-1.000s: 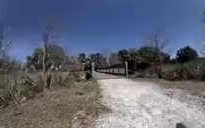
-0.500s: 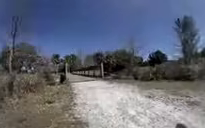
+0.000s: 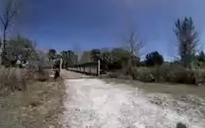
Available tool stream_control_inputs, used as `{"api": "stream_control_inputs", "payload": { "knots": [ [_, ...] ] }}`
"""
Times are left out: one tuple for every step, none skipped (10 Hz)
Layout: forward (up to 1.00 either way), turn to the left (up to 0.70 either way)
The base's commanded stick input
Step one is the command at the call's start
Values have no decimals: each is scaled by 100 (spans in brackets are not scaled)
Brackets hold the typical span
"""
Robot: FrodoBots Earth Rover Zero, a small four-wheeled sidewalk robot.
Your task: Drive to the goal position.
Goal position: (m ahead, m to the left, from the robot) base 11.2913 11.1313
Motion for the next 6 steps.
{"api": "stream_control_inputs", "payload": {
  "knots": [
    [70,0],
    [70,0],
    [70,0],
    [70,0],
    [70,0],
    [70,0]
  ]
}}
